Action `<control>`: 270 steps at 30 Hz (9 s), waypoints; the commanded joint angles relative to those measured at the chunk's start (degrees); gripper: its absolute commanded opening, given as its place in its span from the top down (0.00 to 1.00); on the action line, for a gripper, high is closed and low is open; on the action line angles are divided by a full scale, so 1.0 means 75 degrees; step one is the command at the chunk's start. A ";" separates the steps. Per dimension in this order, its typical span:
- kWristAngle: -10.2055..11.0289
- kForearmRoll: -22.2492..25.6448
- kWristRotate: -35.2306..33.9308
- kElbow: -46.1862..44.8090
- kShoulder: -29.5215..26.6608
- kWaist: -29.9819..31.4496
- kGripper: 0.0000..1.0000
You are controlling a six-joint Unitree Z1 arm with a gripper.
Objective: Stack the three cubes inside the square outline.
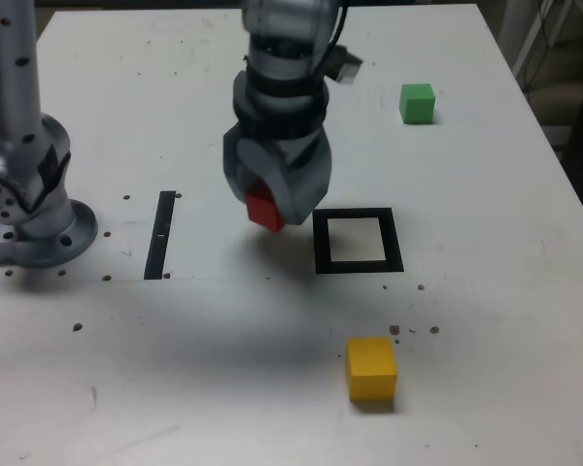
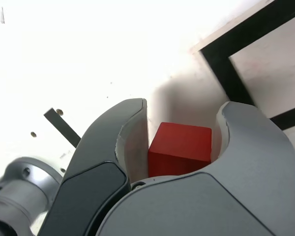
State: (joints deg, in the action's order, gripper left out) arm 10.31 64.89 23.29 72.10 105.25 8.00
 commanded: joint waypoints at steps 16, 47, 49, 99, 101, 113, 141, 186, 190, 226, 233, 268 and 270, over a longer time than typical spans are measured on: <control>0.0031 0.1635 -0.2741 0.2129 0.0847 0.0093 0.64; -0.0485 0.1865 -0.3583 0.3404 0.2694 -0.0152 0.62; -0.0504 0.1862 -0.3570 0.3412 0.2751 -0.0182 0.62; -0.0441 0.1767 -0.3400 0.2889 0.1242 0.0917 0.00; -0.0560 0.1782 -0.3435 0.2941 0.1255 0.1095 0.00; -0.0975 0.2222 -0.4325 0.3551 0.1504 0.1988 0.00; -0.1975 0.3179 -0.6855 0.5188 0.2987 0.2777 0.01; -0.2315 0.3121 -0.6634 0.5992 0.4143 0.2660 0.70; -0.2313 0.3116 -0.6621 0.5998 0.4143 0.2660 0.70; -0.1507 0.3680 -0.5836 0.5123 0.2426 0.2085 0.70; -0.1391 0.3738 -0.5372 0.5005 0.2203 0.1548 0.70; -0.1244 0.3733 -0.3446 0.5172 0.2687 -0.0155 0.70; -0.1240 0.3720 -0.3429 0.5221 0.2749 -0.0176 0.70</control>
State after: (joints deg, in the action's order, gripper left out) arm 1.03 92.24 -2.56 111.00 125.32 6.83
